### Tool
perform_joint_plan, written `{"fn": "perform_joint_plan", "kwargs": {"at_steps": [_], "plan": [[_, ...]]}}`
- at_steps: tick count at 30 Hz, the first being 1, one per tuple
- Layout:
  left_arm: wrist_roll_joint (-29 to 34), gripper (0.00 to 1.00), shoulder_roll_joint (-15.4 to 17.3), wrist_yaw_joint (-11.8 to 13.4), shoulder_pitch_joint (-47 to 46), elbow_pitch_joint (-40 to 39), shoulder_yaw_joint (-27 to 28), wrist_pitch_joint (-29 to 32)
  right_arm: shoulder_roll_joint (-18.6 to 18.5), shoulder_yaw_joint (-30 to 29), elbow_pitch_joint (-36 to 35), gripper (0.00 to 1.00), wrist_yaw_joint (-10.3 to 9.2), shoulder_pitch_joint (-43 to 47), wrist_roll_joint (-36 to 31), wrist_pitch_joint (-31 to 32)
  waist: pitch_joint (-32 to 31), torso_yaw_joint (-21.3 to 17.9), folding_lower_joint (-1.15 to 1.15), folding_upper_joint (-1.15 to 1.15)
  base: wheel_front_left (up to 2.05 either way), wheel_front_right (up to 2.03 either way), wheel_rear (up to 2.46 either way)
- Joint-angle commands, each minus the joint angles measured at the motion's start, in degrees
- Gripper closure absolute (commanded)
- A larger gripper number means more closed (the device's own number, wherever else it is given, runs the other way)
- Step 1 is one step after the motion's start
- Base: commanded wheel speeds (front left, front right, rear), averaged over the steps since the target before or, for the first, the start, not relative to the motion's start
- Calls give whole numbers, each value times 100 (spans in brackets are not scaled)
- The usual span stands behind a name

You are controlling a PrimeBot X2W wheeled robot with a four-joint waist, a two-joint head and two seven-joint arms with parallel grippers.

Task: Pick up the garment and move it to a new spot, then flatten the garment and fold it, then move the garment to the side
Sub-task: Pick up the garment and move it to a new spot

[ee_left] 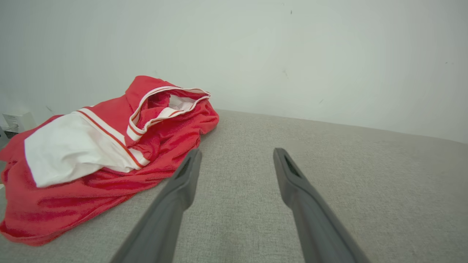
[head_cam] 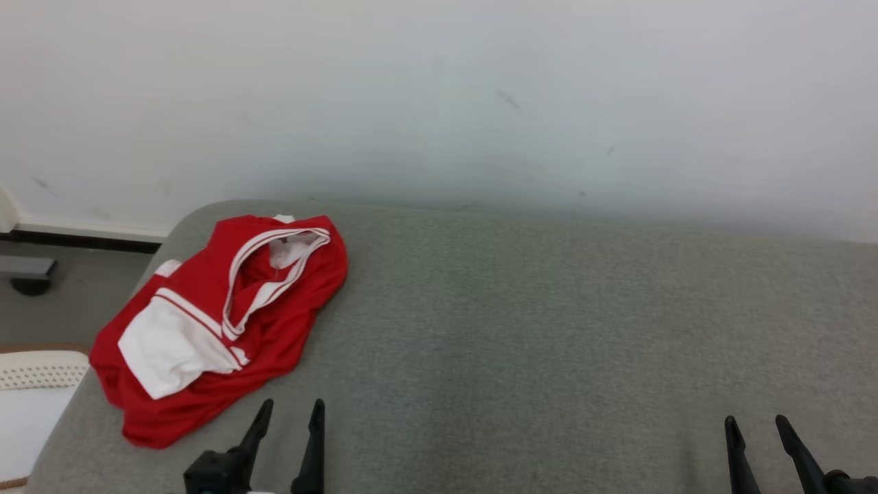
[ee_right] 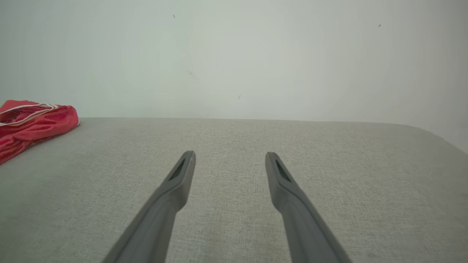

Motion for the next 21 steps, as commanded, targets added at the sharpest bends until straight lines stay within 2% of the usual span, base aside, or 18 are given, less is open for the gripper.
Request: {"fn": "perform_joint_plan", "kwargs": {"at_steps": [1,6,12,16,21], "plan": [[56,0,35,-12,59,15,22,-4,19,29,31,0,-10,48,-8,0,-41,262,0,0,0,0,0],[125,0,35,-57,133,41,91,-4,81,122,69,0,-10,96,-9,0,-111,830,0,0,0,0,0],[182,0,34,-97,262,30,233,-4,163,272,121,0,-10,19,14,1,-160,1337,0,0,0,0,0],[195,0,34,-132,309,9,312,-4,194,371,166,0,-10,-11,22,1,-164,1512,0,0,0,0,0],[112,0,32,-160,255,-16,347,-4,175,446,176,0,-10,-57,17,1,-100,1516,0,0,0,0,0]]}}
